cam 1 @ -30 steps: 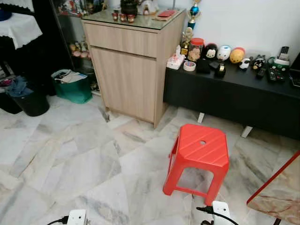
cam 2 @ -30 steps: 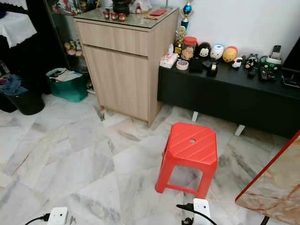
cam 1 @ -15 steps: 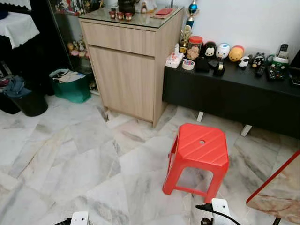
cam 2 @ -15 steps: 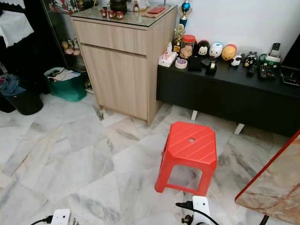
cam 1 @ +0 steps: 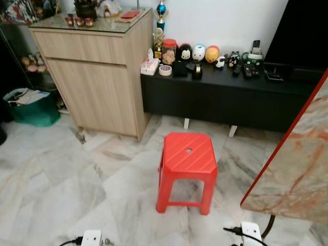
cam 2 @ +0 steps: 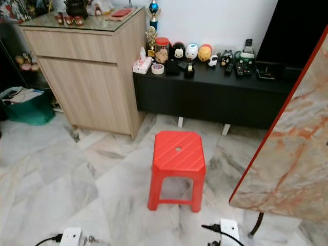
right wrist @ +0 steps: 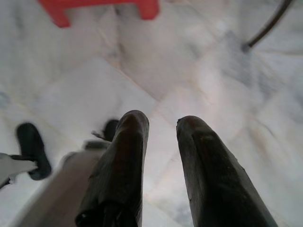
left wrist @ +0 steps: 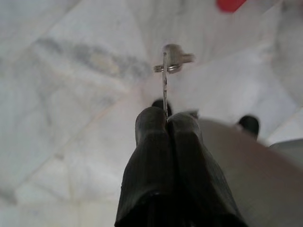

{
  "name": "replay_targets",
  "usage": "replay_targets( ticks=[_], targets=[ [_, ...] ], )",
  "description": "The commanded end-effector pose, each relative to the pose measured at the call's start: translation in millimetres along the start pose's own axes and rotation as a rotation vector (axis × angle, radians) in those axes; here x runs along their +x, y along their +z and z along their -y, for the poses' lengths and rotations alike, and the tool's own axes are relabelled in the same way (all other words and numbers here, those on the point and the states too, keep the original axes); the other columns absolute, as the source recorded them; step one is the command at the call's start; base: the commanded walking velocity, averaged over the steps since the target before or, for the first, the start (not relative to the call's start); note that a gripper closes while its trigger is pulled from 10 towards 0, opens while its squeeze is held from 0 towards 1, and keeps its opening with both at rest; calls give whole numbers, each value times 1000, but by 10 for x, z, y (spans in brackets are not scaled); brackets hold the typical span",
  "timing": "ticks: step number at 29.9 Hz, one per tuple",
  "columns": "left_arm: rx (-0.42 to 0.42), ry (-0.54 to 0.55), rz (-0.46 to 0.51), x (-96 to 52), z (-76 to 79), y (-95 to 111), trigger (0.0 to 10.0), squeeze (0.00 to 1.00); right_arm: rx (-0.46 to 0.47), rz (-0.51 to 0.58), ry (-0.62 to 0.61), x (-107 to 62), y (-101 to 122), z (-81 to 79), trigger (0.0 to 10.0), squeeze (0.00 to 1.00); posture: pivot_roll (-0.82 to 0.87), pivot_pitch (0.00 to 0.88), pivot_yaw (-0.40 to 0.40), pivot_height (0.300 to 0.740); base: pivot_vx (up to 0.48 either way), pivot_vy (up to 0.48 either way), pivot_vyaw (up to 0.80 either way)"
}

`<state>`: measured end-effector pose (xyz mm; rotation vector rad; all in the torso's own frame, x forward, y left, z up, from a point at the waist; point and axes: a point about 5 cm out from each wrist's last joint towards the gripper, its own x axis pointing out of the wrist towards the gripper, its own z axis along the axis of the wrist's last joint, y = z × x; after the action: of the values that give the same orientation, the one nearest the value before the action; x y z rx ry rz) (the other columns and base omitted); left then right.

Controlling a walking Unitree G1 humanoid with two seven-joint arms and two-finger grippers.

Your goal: Hang keys on a hook

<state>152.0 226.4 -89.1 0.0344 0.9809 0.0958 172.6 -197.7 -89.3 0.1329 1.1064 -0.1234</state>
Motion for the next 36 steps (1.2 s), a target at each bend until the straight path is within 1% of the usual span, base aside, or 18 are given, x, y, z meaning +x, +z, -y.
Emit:
replay_targets(
  ticks=[1,6,8,12,17,20,23,29,36],
  targets=[
    [8,0,-10,-8,-12,-32,10000,0,31,20,-7,-2,49,23,10000,0,15,0,-20,740,0,-292,0],
    [11,-2,-6,-7,-11,-23,10000,0,49,20,-24,-5,68,61,10000,0,18,0,-22,740,0,-291,0],
    [24,-5,-3,-4,-10,-11,10000,0,57,4,-12,2,-44,-22,10000,0,18,0,-21,740,0,-289,0],
    [38,-10,0,0,-2,5,10000,0,62,3,-10,3,-57,-42,10000,0,20,0,-21,740,0,-294,-786],
    [35,-10,3,5,12,19,10000,0,75,4,-12,4,-41,-39,10000,0,24,0,-20,740,0,-292,-779],
    [47,-15,2,9,21,28,10000,0,97,21,-19,4,-12,-36,10000,0,26,0,-16,740,0,-330,0],
    [39,-21,0,10,34,28,10000,0,107,30,-17,5,11,-41,10000,0,25,0,-13,740,0,-294,0],
    [46,-26,4,15,55,42,10000,0,97,26,-16,6,7,-48,10000,0,28,0,-10,740,0,-292,0],
    [51,-26,6,16,46,52,10000,0,102,27,-16,6,3,-54,10000,0,24,0,-5,740,0,-294,0]
  ],
)
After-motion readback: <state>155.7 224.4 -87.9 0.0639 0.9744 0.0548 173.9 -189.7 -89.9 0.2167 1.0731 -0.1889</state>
